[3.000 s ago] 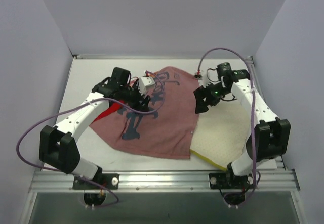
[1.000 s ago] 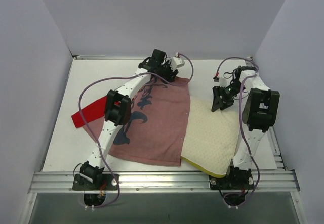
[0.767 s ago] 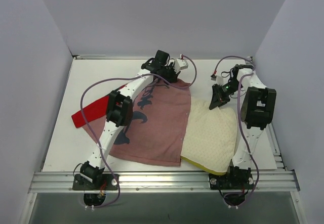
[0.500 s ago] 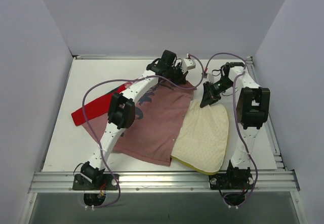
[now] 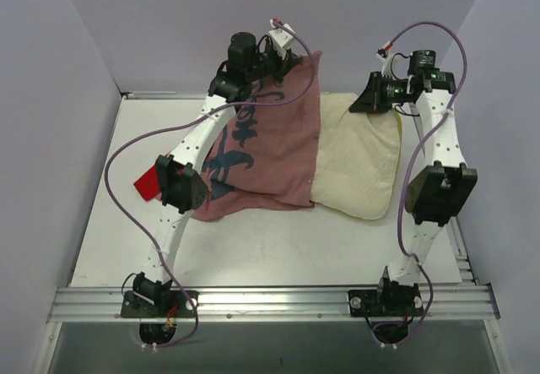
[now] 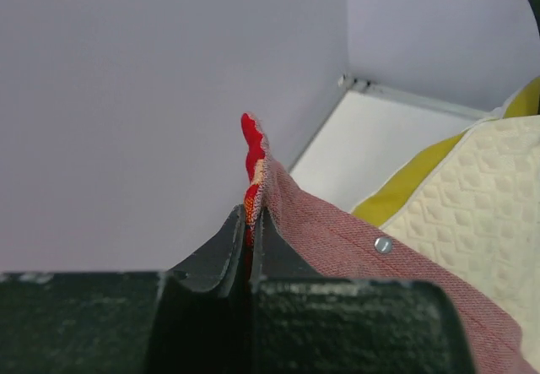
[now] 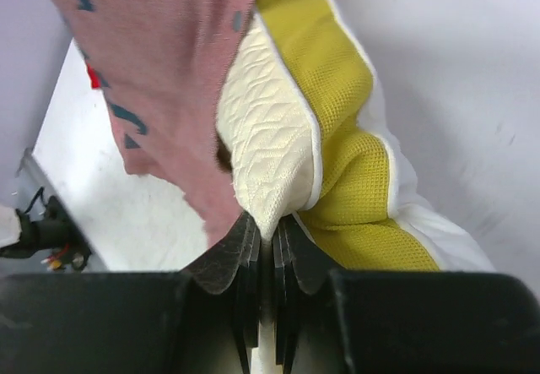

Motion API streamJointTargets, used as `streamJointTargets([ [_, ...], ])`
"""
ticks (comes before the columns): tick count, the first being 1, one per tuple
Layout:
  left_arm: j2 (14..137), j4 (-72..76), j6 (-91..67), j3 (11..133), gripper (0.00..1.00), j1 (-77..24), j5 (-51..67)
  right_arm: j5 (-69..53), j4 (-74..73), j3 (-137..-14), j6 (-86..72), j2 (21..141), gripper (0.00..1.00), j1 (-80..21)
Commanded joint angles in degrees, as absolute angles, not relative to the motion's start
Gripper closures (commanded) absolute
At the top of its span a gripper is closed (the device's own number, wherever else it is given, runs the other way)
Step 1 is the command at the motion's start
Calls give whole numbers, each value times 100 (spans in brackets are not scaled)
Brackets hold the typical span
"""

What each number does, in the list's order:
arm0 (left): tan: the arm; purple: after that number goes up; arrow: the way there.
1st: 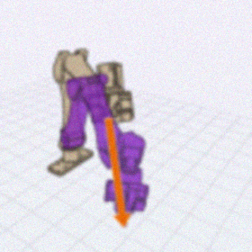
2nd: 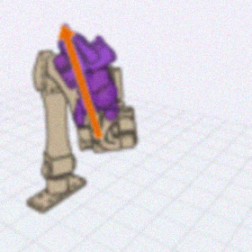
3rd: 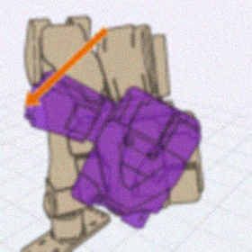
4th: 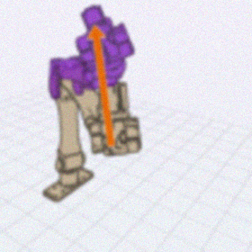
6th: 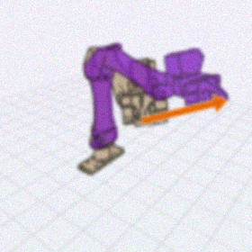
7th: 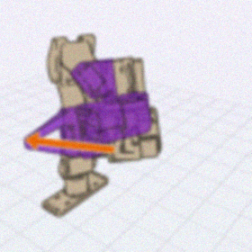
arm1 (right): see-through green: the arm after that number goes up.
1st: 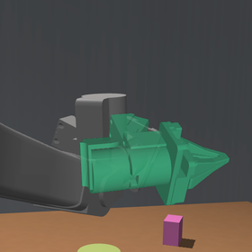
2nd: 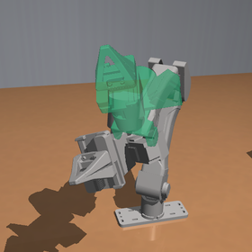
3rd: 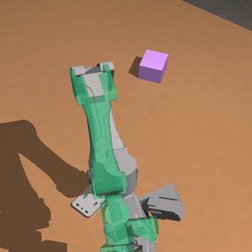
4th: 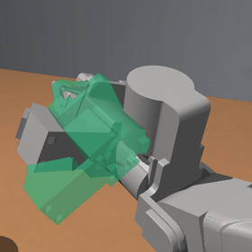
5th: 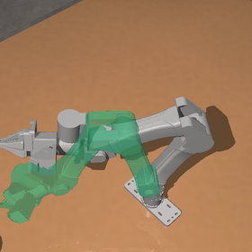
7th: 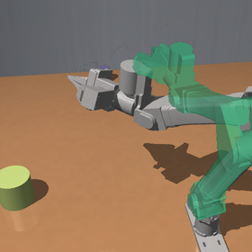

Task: Put the pillow into the pillowcase

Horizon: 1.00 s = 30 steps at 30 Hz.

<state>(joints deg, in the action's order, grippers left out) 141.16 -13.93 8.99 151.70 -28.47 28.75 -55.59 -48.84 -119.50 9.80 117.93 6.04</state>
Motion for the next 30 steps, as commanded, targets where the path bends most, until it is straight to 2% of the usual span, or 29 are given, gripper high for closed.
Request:
streamJointTargets([
  [1, 13062, 193, 1028, 15214, 100, -3190, 3067, -6276, -3824, -12350, 412, 10523, 100, 133],
  [3, 12658, 45, 1090, 15013, 100, -3173, 3330, -6101, -3823, -11860, 1286, 9788, 100, 18],
  [5, 12037, -505, 1221, 14531, 100, -3155, 4029, -5899, -3823, -10447, 2105, 8813, 100, -358],
  [7, 11429, -798, 1397, 13094, 100, -3190, 4481, -5372, -3832, -9418, 3401, 8186, 100, -544],
  [8, 10695, -861, 1580, 12426, 100, -3208, 4587, -5248, -3823, -8386, 3776, 7913, 100, -623],
  [9, 10287, -931, 1765, 10835, 100, -3260, 4666, -4943, -3771, -7967, 4153, 7484, 100, -633],
  [11, 9061, -975, 2275, 9368, 100, -3480, 4571, -4729, -3665, -6984, 4744, 7208, 100, -546],
  [13, 8040, -1159, 2582, 7404, 100, -3725, 4395, -4624, -3639, -6488, 5235, 6970, 100, -449],
  [16, 7202, -1704, 3240, 5510, 100, -4068, 4080, -4597, -3630, -5776, 5667, 6759, 100, -500],
  [20, 7066, -2204, 3620, 4589, 100, -4315, 3736, -4553, -3988, -5204, 6422, 6417, 99, -1080],
  [21, 7119, -2328, 3726, 4562, 100, -4315, 3692, -4544, -4121, -5012, 6573, 6355, 95, -1429],
  [24, 7242, -2663, 3832, 4526, 100, -4263, 3525, -4281, -4438, -4573, 6768, 6100, 51, -2036],
  [25, 7233, -2672, 3745, 4535, 98, -4210, 3455, -4211, -4438, -4536, 6654, 6082, 32, -2117],
  [26, 7207, -2724, 3692, 4648, 62, -4071, 3489, -4123, -4465, -4535, 6540, 6073, 28, -2118],
  [29, 6944, -2795, 3070, 5052, 42, -3754, 3446, -3920, -4526, -4877, 5838, 6152, 25, -1917],
  [30, 6787, -2769, 2537, 5167, 38, -3414, 3393, -4016, -4561, -5008, 5471, 6196, 25, -1716],
])
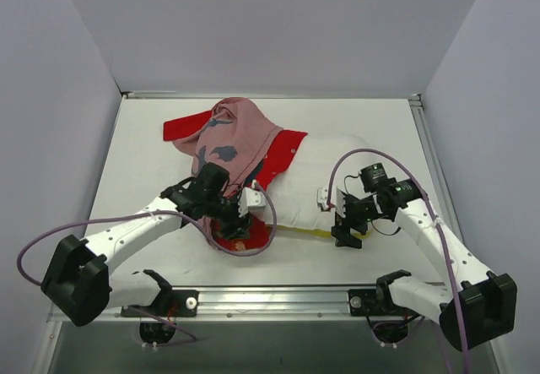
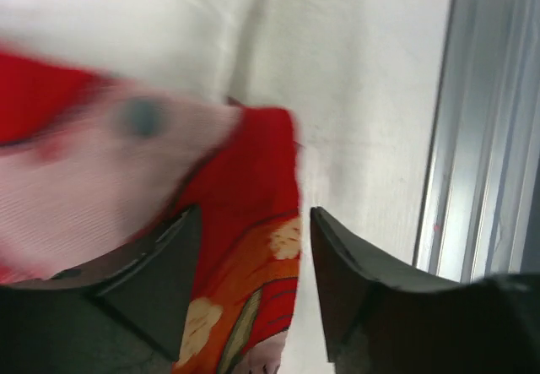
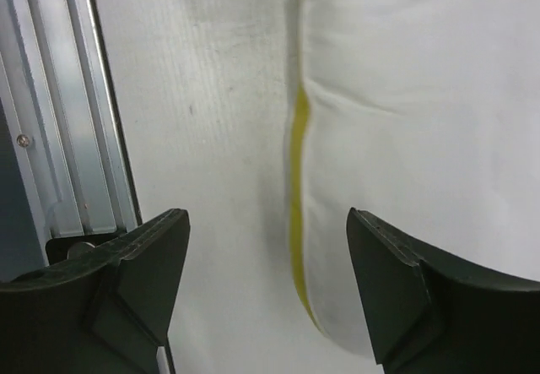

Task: Put the pillow into the pillowcase

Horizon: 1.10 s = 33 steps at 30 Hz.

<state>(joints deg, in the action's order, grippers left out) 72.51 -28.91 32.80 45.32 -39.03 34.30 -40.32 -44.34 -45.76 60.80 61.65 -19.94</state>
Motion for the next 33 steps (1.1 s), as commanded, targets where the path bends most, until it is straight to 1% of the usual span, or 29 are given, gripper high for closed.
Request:
streamJointTargets([
  [1, 6733, -2708, 2244, 5281, 36, -3254, 3375, -4138, -4622, -5340, 5267, 6327, 24, -1288],
  [2, 6724, -2681, 1928, 5578, 34, -3034, 3427, -4383, -4640, -5500, 5004, 6441, 23, -1022],
  [3, 6741, -2698, 1385, 5764, 28, -2771, 3506, -4464, -4667, -5719, 4766, 6590, 24, -846],
  [5, 6838, -2786, 1091, 6133, 23, -2689, 3542, -4622, -4763, -6317, 4098, 7108, 23, -547],
  [8, 6951, -2201, 800, 6407, 21, -2768, 2666, -4728, -4729, -6940, 3333, 7785, 23, -588],
  [9, 7344, -2171, 1043, 6694, 21, -2856, 2037, -4685, -4720, -7056, 3148, 7970, 24, -624],
  [11, 7916, -2293, 1274, 7099, 24, -3067, 1392, -4562, -4702, -7337, 2745, 8550, 27, -685],
  [12, 8545, -2346, 1353, 7354, 25, -3085, 1162, -4475, -4702, -7408, 2629, 8734, 28, -686],
  [13, 8856, -2425, 1380, 7826, 27, -3094, 725, -4352, -4702, -7461, 2524, 9050, 29, -677],
  [15, 9410, -2417, 1554, 8251, 26, -3129, 415, -4237, -4702, -7567, 2242, 9315, 29, -668],
  [16, 9900, -2382, 1547, 8444, 26, -3155, 48, -4193, -4685, -7585, 2137, 9508, 30, -668],
  [17, 10097, -2330, 1564, 8733, 24, -3147, 44, -4149, -4693, -7620, 2075, 9605, 30, -668],
  [18, 10455, -2294, 1625, 8858, 24, -3155, -200, -4114, -4685, -7638, 1979, 9676, 30, -694],
  [20, 10774, -2145, 1705, 9148, 24, -3147, -604, -4017, -4676, -7646, 1916, 9826, 30, -694],
  [22, 11152, -2075, 1819, 9333, 27, -3120, -808, -3903, -4667, -7620, 1855, 9940, 30, -747],
  [23, 11258, -2083, 1845, 9508, 36, -3094, -957, -3815, -4676, -7594, 1846, 9975, 30, -756],
  [24, 11363, -2074, 1854, 9571, 42, -3015, -993, -3797, -4676, -7568, 1837, 10010, 31, -756],
  [25, 11364, -2074, 1828, 9615, 51, -2962, -967, -3745, -4684, -7533, 1828, 10106, 33, -799],
  [26, 11329, -2066, 1793, 9650, 62, -2901, -880, -3666, -4702, -7506, 1819, 10151, 35, -817],
  [27, 11164, -2065, 1697, 9633, 81, -2779, -670, -3535, -4702, -7488, 1811, 10186, 37, -843],
  [28, 11049, -2039, 1635, 9589, 91, -2716, -537, -3464, -4711, -7471, 1767, 10282, 42, -861],
  [29, 10917, -2030, 1591, 9528, 98, -2629, -336, -3402, -4702, -7462, 1741, 10344, 44, -879],
  [31, 10462, -2030, 1319, 9239, 100, -2340, 190, -3253, -4720, -7479, 1653, 10502, 50, -896],
  [33, 9900, -2030, 934, 8984, 100, -2023, 596, -3182, -4746, -7523, 1626, 10573, 52, -888],
])
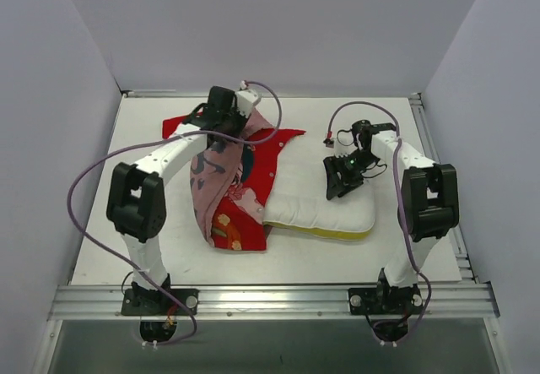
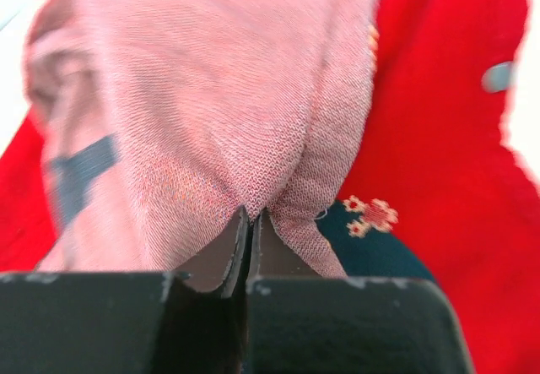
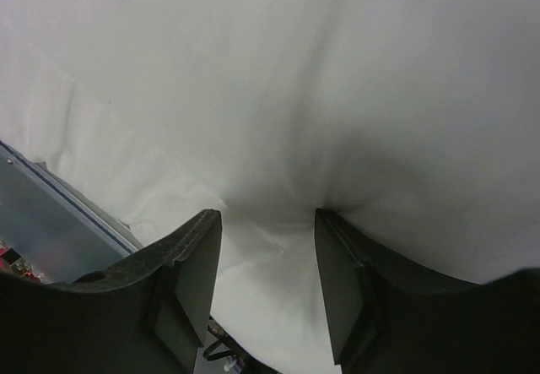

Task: Put the pillow into the pillowcase

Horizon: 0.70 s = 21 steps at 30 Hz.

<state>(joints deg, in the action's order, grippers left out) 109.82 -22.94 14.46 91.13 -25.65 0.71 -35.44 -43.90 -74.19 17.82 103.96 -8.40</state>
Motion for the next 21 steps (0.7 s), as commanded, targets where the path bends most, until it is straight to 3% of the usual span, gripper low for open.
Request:
streamJointTargets([
  [1, 9688, -1987, 758, 8660, 100, -1856, 859, -3164, -4746, -7523, 1626, 10599, 52, -870],
  [6, 8457, -1898, -369, 6955, 100, 391, 2089, -3313, -4843, -7532, 1635, 10547, 52, -844],
  [8, 8113, -2196, -125, 6218, 91, 946, 2668, -3392, -4904, -7567, 1652, 10521, 52, -852],
  [10, 7938, -2512, -53, 5855, 100, 1246, 2270, -3401, -4939, -7620, 1661, 10486, 53, -853],
  [13, 8138, -2933, -597, 5274, 100, 2598, 1785, -3419, -5036, -7716, 1731, 10485, 52, -844],
  [14, 8234, -3075, -554, 5282, 95, 2749, 1732, -3419, -5062, -7752, 1758, 10485, 52, -844],
  [15, 8305, -3207, -284, 5448, 60, 2829, 1984, -3428, -5106, -7787, 1775, 10485, 52, -844],
  [16, 8253, -3330, -194, 5554, 50, 2769, 2108, -3454, -5176, -7813, 1767, 10468, 51, -835],
  [18, 7843, -3296, 120, 5973, 34, 2202, 2250, -3637, -5221, -7857, 1714, 10424, 50, -765],
  [21, 7525, -3427, 866, 6624, 32, 980, 1479, -3884, -5300, -7831, 1539, 10248, 48, -572],
])
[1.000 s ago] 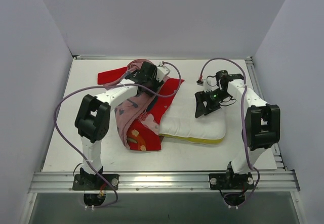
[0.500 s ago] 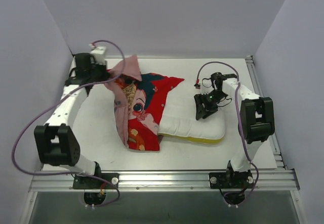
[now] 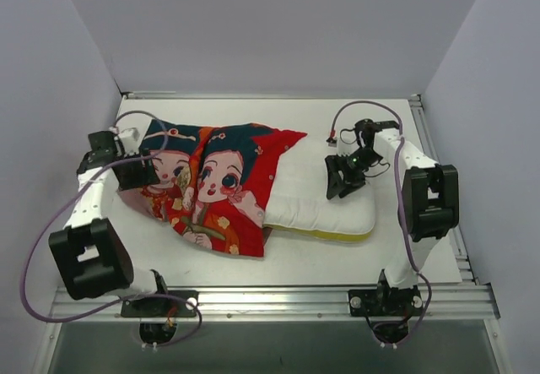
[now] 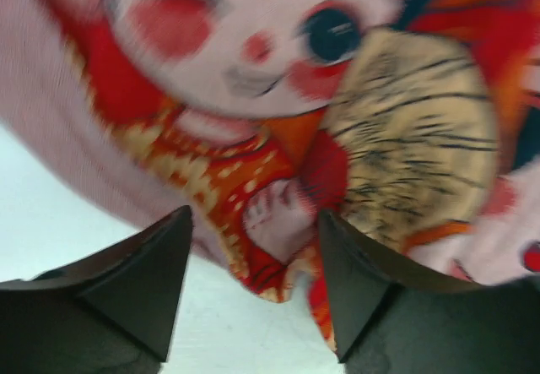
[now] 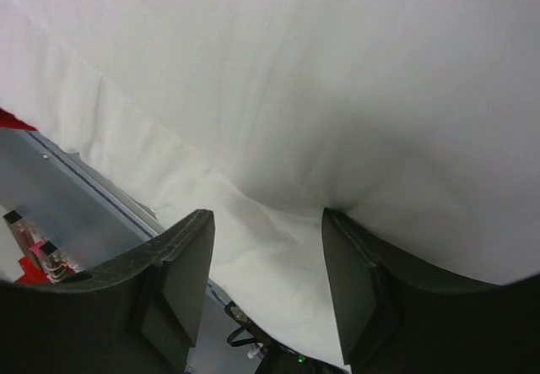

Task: Put the pillow into the pillowcase

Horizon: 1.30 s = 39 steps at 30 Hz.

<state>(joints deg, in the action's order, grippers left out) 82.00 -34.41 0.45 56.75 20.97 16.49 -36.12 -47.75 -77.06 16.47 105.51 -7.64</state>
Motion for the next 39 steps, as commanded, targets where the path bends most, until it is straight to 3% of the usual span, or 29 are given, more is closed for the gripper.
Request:
streamJointTargets([
  [1, 7497, -3506, 1027, 6949, 29, 62, 1085, -4146, -5317, -7822, 1468, 10144, 45, -493],
  [4, 7725, -3847, 1222, 7460, 12, -1340, 652, -4639, -5291, -7752, 1030, 9976, 29, -106],
  [8, 8419, -4140, 818, 7716, 9, -3290, 343, -4685, -5160, -7559, 266, 9914, 25, 351],
  [9, 8516, -4079, 765, 7682, 3, -3513, 282, -4606, -5107, -7437, 194, 9879, 24, 491],
  [12, 8902, -3946, 817, 7821, 2, -4155, 44, -4168, -4957, -7234, 123, 9730, 20, 615],
  [17, 9825, -4104, 449, 8270, 3, -4315, -623, -3683, -4825, -6794, 106, 9747, 14, 624],
  [18, 10018, -4113, 413, 8349, 3, -4315, -711, -3726, -4808, -6742, 88, 9799, 6, 624],
  [20, 10186, -4131, 387, 8367, 2, -4315, -843, -3928, -4808, -6610, 97, 10071, 7, 607],
  [22, 10414, -4279, 422, 8455, 7, -4316, -888, -4262, -4799, -6531, 131, 10343, 16, 606],
  [23, 10450, -4315, 404, 8481, 16, -4289, -809, -4419, -4790, -6478, 158, 10440, 21, 606],
  [24, 10441, -4324, 361, 8508, 25, -4263, -608, -4578, -4781, -6460, 176, 10520, 35, 615],
  [25, 10415, -4316, 317, 8656, 46, -4202, 211, -4953, -4764, -6443, 176, 10616, 43, 607],
  [28, 10275, -3906, 71, 9077, 81, -4367, 1901, -5700, -4545, -6407, 44, 10617, 70, 589],
  [30, 10423, -3483, 26, 9402, 100, -4631, 2099, -6063, -4317, -6407, -165, 10513, 87, 484],
  [33, 11236, -3201, -447, 10570, 100, -4878, 3117, -6923, -3626, -6320, -876, 10189, 98, 134],
  [35, 11870, -3024, -1033, 11629, 100, -4956, 3933, -7345, -2939, -6215, -1640, 9916, 100, -156],
  [39, 11822, -2357, -1274, 11814, 100, -4975, 4157, -7427, -541, -5749, -3705, 9177, 100, -396],
])
